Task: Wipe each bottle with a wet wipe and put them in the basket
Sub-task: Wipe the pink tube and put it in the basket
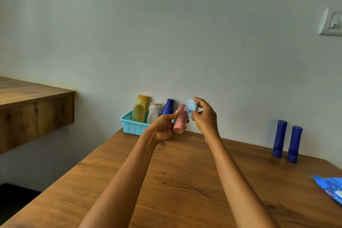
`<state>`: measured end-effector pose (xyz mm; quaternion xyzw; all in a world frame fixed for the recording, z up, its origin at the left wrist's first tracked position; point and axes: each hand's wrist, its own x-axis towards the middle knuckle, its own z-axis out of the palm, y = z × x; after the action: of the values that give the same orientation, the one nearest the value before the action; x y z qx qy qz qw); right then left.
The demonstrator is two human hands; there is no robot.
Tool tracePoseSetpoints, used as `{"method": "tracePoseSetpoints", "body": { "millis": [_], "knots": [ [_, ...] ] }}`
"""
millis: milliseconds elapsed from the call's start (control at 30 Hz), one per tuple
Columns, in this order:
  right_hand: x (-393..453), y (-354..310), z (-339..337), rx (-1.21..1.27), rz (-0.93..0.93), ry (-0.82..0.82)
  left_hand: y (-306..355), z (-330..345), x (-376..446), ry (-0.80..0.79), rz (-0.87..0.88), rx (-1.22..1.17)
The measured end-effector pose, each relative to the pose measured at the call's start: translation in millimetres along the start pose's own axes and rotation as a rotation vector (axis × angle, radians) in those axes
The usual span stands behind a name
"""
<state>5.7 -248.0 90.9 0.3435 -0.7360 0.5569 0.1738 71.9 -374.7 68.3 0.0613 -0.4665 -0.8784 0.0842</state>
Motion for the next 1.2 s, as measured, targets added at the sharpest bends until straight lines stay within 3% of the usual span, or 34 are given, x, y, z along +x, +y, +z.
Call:
{"method": "tracePoseSetpoints", "body": {
  "millis": [300, 400, 567, 733, 800, 900, 1100, 1200],
  "knots": [
    [-4.1, -5.4, 13.4, -0.096, -0.078, -0.171, 5.5, 0.6, 0.0, 0.177, 0.091, -0.015],
    [-2.8, -5.4, 11.6, -0.064, -0.02, -0.272, 6.3, -3.6, 1.9, 0.234, 0.093, -0.003],
    [-2.9, 3.1, 6.6, 0.146, 0.135, -0.083, 4.0, 1.7, 5.6, 0.322, 0.152, 0.082],
    [-8.6, 9.7, 11.4, 0.197, 0.213, -0.379, -0.5, 8.2, 10.8, 0.357, 0.139, 0.138],
    [-10.0, 9.8, 14.0, 0.178, 0.192, -0.365, -0.6, 8.4, 11.1, 0.367, 0.134, 0.147],
    [-7.0, 10.6, 12.1, 0.312, 0.261, -0.264, 4.8, 10.8, 9.7, 0.332, 0.169, 0.132],
    [-2.3, 10.5, -1.7, 1.003, 0.632, -0.236, 9.9, 0.8, 3.3, 0.057, 0.19, -0.09],
    [-3.8, 9.2, -2.4, 1.139, 0.734, -0.28, 6.8, -5.0, 2.1, -0.038, 0.271, -0.112]
  ]
}}
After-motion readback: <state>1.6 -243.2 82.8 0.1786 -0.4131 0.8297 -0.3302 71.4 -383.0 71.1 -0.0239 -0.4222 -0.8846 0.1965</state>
